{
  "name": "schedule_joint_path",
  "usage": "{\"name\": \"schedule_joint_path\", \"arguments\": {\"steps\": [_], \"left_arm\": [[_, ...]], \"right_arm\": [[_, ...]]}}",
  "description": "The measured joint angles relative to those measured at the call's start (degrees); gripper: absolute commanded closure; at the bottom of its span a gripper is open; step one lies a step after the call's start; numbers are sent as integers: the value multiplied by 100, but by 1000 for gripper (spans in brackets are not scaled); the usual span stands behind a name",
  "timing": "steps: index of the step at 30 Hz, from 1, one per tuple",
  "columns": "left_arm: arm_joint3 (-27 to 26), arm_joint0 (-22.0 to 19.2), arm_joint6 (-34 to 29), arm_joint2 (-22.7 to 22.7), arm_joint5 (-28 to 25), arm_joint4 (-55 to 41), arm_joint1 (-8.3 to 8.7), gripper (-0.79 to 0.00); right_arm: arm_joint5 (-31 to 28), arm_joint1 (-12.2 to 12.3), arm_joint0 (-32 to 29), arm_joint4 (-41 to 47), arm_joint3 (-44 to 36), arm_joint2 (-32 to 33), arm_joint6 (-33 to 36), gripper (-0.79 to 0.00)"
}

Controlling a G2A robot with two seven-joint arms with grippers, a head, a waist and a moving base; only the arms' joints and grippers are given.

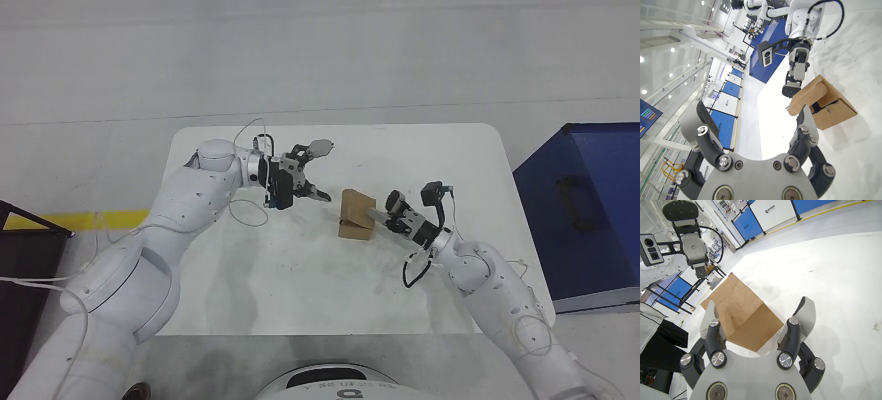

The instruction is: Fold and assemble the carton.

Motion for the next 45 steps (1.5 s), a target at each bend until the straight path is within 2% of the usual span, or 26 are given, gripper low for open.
{"name": "schedule_joint_path", "arguments": {"steps": [5,7,9,13,14,16,19,21,23,30,34,45], "left_arm": [[-36,51,-164,5,-76,26,15,-785],[18,46,-583,12,-497,101,63,-785],[76,13,-836,-26,-1189,44,125,-785],[-16,18,-919,-169,-2314,-278,268,-785],[-102,39,-984,-198,-2419,-361,300,-785],[-356,147,-1138,-246,-2564,-650,370,-785],[-703,248,-1458,-209,-2875,-928,449,-785],[-891,302,-1650,-162,-3068,-1106,472,-785],[-972,310,-1768,-119,-3185,-1171,478,-785],[-1010,298,-1900,25,-3298,-1189,429,-785],[-914,284,-2015,74,-3195,-1158,377,-785],[-685,276,-2067,185,-2989,-1211,218,-785]], "right_arm": [[0,0,0,0,0,0,0,-785],[-38,-6,-25,76,-40,-10,-13,-785],[-79,-4,-77,156,-106,32,-80,-785],[65,12,-221,-237,-233,124,-264,-785],[144,14,-252,-346,-267,134,-293,-748],[337,15,-317,-559,-352,145,-333,-545],[545,11,-384,-689,-472,151,-335,-526],[691,7,-411,-744,-558,161,-312,-483],[792,4,-430,-762,-619,166,-285,-437],[928,-5,-456,-700,-724,188,-98,-366],[877,-21,-451,-449,-695,184,-27,-265],[993,-51,-418,-223,-649,157,220,-299]]}}
